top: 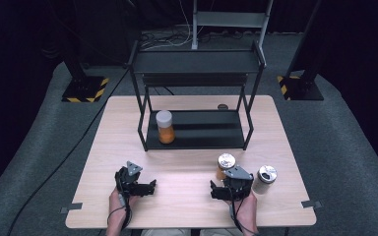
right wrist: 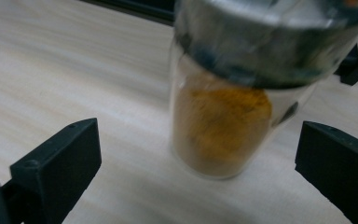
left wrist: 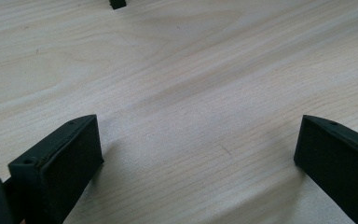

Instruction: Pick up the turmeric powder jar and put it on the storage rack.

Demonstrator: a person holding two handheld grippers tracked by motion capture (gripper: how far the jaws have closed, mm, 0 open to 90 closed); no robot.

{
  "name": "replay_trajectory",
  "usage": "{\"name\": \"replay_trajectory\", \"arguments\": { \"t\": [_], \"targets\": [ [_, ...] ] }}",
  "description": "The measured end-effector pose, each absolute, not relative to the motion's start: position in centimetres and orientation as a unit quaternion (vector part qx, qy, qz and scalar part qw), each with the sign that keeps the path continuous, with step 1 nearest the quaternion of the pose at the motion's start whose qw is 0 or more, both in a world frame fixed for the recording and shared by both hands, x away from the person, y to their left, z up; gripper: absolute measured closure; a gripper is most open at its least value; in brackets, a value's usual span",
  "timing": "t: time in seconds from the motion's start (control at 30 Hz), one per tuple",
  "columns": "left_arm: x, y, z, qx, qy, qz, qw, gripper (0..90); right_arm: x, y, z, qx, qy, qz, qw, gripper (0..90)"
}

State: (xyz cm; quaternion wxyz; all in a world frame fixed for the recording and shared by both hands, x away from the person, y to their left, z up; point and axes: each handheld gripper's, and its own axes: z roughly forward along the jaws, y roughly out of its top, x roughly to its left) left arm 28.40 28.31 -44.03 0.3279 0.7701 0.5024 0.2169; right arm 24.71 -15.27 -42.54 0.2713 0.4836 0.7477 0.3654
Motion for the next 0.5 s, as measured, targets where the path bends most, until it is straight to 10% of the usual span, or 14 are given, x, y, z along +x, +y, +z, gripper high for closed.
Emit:
{"name": "replay_trajectory", "arguments": {
  "t": [0.5],
  "targets": [
    [28.5,28.4,-44.0,0.770,0.503,0.215,0.329,0.5,28.4,-16.5,-42.7,0.503,0.736,0.374,0.255,0.0]
  ]
}}
